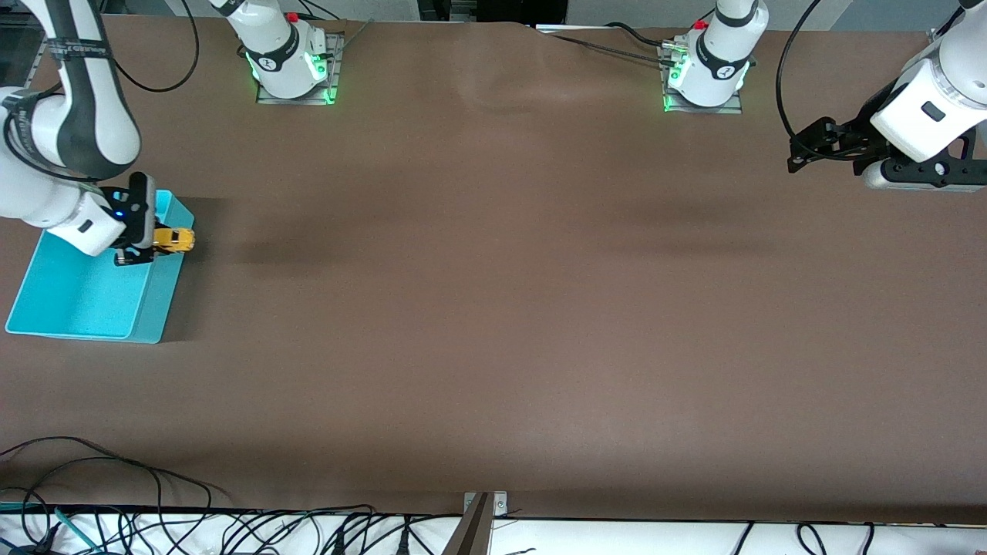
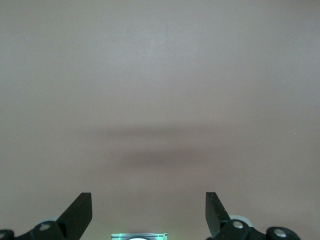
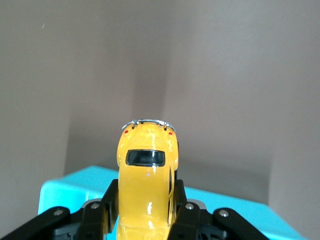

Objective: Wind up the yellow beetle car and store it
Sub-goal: 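Lift the car with the right gripper over the cyan box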

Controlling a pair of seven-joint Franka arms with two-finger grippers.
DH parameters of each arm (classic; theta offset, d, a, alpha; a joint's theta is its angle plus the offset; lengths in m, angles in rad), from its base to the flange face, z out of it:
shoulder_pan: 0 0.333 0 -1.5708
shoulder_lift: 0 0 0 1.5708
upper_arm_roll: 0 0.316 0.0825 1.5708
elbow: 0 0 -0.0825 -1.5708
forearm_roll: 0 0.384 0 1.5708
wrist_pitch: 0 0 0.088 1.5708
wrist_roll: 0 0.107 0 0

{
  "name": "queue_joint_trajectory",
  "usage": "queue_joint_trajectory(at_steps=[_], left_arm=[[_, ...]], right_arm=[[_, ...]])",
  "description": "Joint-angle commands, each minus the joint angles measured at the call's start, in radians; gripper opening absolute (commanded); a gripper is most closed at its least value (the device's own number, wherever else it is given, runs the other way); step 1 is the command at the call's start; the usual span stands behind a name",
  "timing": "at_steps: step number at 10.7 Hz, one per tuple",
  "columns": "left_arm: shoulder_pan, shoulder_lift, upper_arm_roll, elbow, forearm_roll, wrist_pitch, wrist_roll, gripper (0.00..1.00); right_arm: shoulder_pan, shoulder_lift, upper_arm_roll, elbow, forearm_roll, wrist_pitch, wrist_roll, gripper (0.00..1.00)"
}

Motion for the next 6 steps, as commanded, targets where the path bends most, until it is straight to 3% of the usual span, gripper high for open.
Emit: queue_joint_trajectory(at_steps=[1,6], left_arm=[[0.002,-0.001,0.001,0.019,-0.017,-0.014,-0.009,1.0],[-0.005,0.0,0.0,0.02,-0.017,-0.011,-0.01,1.0]], right_arm=[[-0.092,0.042,0.009,0.041,-0.012,-0.021,-0.177,0.0],[-0.248,0.111,0.007,0.056,-0.072,0.012,-0.433,0.0]])
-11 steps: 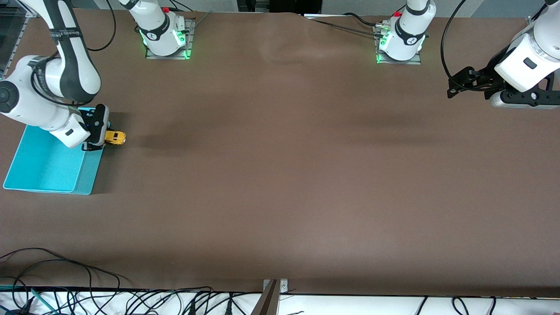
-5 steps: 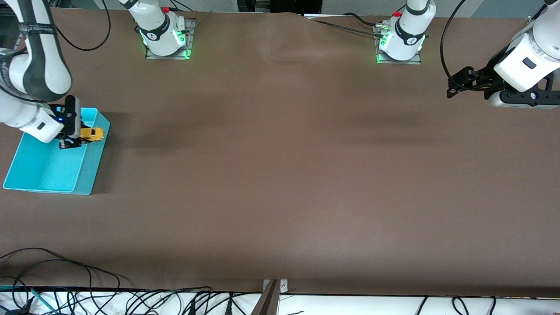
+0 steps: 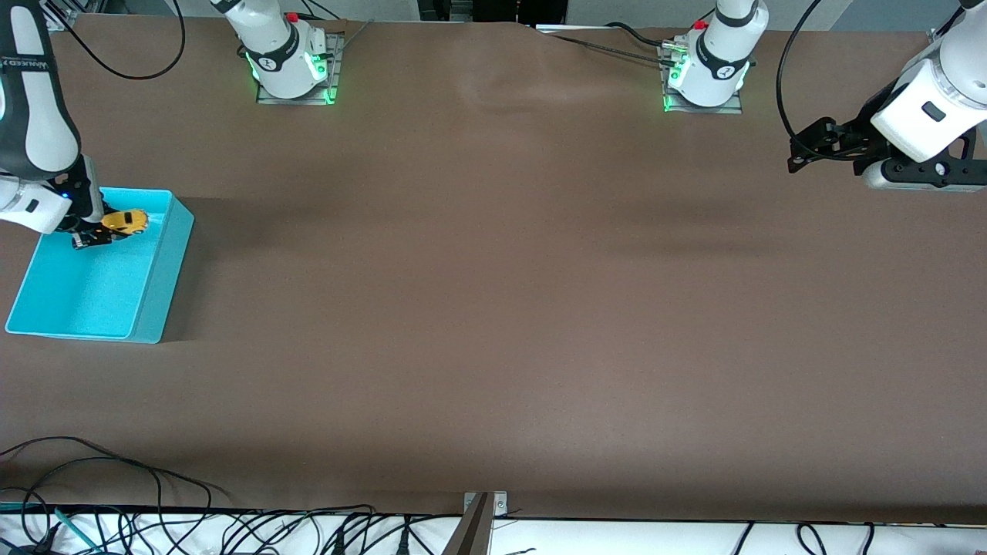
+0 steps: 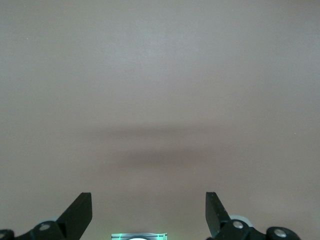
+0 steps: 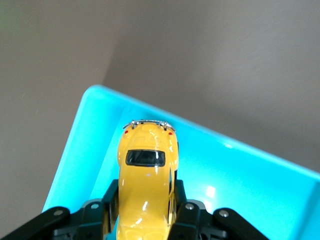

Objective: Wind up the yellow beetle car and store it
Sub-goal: 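Lift the car with the right gripper over the cyan box, then lower the car into the cyan box and open the right gripper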

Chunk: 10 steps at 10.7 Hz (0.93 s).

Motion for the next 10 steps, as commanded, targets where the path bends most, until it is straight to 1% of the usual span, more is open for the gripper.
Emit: queue_joint_trajectory(at_steps=[1,3,5,10], left_arm=[[-0.003,0.0,0.0,0.02,-0.017,-0.011,-0.01,1.0],[-0.005,0.0,0.001,0.02,-0.017,-0.011,-0.01,1.0],[-0.003,0.0,0.003,0.02,-0.017,-0.011,-0.01,1.0],[-0.003,0.0,0.001,0.022,-0.017,-0.011,-0.012,1.0]], right_arm=[[-0.078,0.058,0.012,0.035,-0.033,0.015,-0.105,0.0],[-0.114,0.096,0.012,0.035,-0.034,0.035,-0.152,0.0],[-0.134,0.156,0.012,0.035,-0.031,0.113,-0.196,0.0],[-0.143,0.228,0.014,0.068,-0.025,0.193,-0.238,0.0]])
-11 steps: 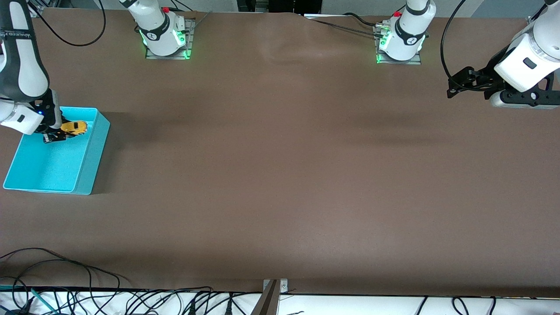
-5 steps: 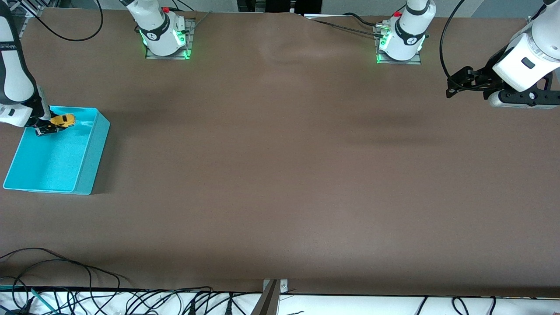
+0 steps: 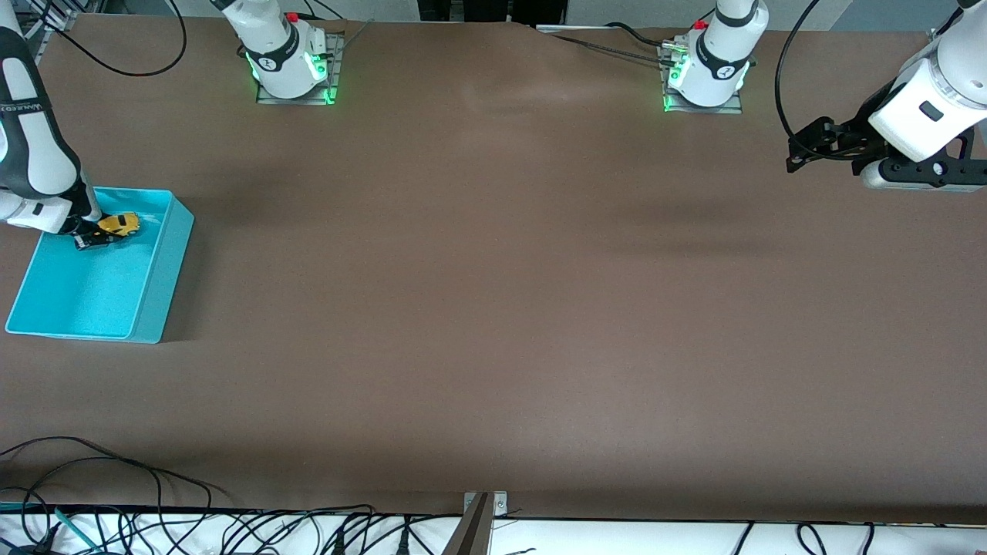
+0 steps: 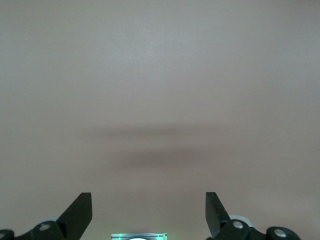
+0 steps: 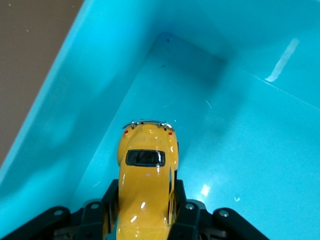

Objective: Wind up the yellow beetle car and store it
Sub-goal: 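Lower the car into the cyan box and open the right gripper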

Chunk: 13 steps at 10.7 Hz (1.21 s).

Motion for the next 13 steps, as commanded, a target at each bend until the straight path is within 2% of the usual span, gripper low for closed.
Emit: queue_joint_trajectory(at_steps=[1,4,5,6,7,11,13], left_arm=[[-0.001,0.0,0.004,0.022,-0.017,-0.012,-0.01,1.0],[0.004,0.0,0.004,0.022,-0.017,-0.012,-0.007,1.0],[0.004,0.0,0.004,0.022,-0.017,-0.012,-0.007,1.0],[0.002,0.0,0.004,0.022,-0.017,-0.012,-0.007,1.0],[-0.001,0.003,0.004,0.023,-0.017,-0.012,-0.009,1.0],[-0.001,0.003,0.004,0.023,-0.017,-0.012,-0.009,1.0],[-0.002,0.003,0.004,0.023,-0.017,-0.012,-0.01,1.0]], right_arm=[[-0.023,0.051,0.013,0.037,-0.005,0.038,-0.028,0.0],[-0.025,0.095,0.013,0.07,-0.001,0.052,-0.037,0.0],[-0.025,0.095,0.013,0.071,0.002,0.049,-0.036,0.31],[-0.025,0.094,0.013,0.071,0.015,0.043,-0.037,0.88],[-0.023,0.091,0.013,0.071,0.044,0.031,-0.04,1.0],[-0.017,0.031,0.018,0.071,0.065,-0.054,-0.005,1.0],[0.001,-0.03,0.021,0.065,0.065,-0.091,0.048,1.0]])
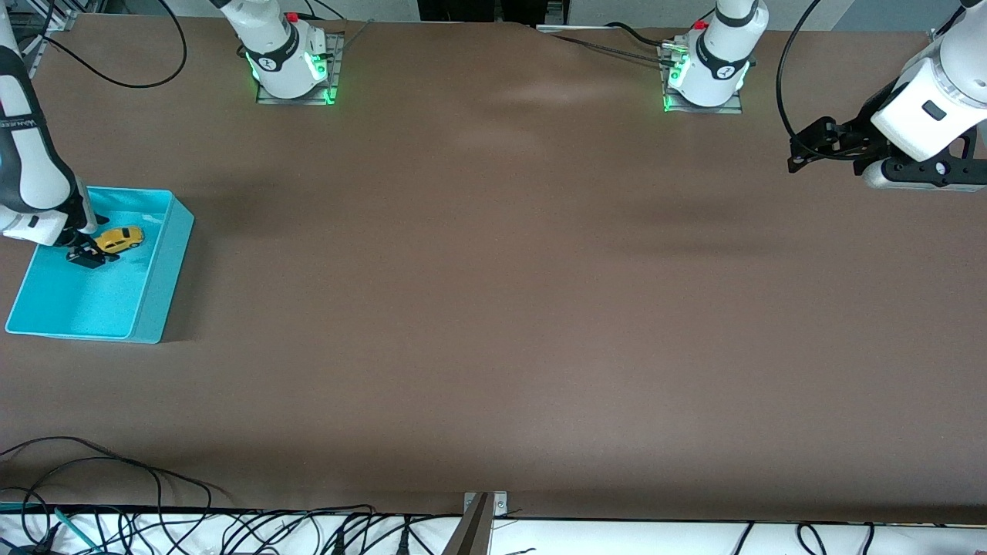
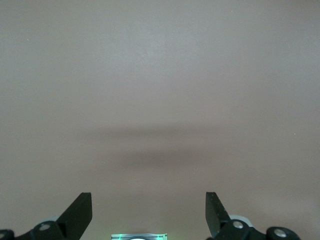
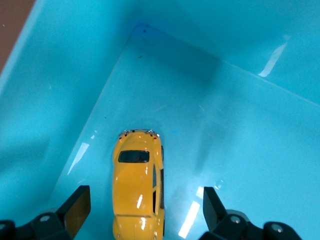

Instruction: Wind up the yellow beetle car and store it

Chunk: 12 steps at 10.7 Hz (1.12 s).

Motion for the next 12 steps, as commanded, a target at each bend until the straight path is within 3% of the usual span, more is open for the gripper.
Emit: queue_joint_trajectory(at_steps=[1,6,12], left_arm=[[-0.003,0.003,0.001,0.021,-0.017,-0.012,-0.01,1.0],[-0.003,0.003,0.002,0.021,-0.017,-0.012,-0.01,1.0],[-0.003,0.003,-0.001,0.022,-0.017,-0.012,-0.007,1.0]], right_arm=[[0.011,-0.099,0.01,-0.013,0.017,-0.052,0.065,1.0],[0.1,-0.228,0.011,-0.008,0.017,-0.137,0.281,1.0],[0.284,-0.42,0.013,0.004,0.017,-0.276,0.736,1.0]])
